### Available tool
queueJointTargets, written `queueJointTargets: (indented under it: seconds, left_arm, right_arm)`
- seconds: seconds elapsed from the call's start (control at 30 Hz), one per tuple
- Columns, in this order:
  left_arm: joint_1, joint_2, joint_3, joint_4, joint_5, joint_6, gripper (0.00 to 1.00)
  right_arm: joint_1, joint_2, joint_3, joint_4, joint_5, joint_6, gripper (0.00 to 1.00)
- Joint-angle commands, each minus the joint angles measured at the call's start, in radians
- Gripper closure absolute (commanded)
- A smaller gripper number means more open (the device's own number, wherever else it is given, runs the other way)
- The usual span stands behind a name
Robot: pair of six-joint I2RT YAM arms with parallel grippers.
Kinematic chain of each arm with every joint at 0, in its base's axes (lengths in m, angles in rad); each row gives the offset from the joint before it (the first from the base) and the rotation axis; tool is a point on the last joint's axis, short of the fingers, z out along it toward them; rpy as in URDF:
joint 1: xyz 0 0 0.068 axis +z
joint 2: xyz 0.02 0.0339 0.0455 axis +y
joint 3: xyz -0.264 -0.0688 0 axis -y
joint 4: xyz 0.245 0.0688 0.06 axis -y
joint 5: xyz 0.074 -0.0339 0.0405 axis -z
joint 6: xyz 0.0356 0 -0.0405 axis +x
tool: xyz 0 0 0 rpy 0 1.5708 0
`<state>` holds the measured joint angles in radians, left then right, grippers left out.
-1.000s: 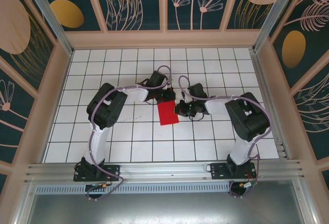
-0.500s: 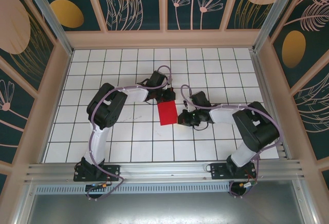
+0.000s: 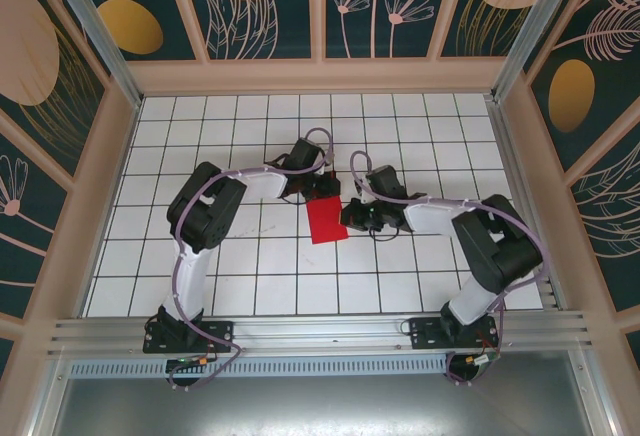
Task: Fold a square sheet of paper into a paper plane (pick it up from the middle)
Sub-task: First fold in half a square sheet of paper at the center of the table.
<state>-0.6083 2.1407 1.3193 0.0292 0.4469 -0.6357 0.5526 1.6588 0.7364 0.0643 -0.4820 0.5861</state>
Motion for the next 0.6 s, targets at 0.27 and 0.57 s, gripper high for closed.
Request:
queueJointTargets:
  seconds: [0.27,0.57]
  left_arm:
    - [-0.016,-0.043,-0.062,0.059,0.027,0.01,1.0]
    - [-0.01,0.041,0.047,-0.067,-0.129,0.055,1.0]
  right_arm:
    - [0.0,0.089,0.024,-0.003,0.031,0.012,1.0]
    - [0.001,0.079,-0.009,-0.077,0.034,-0.026,1.0]
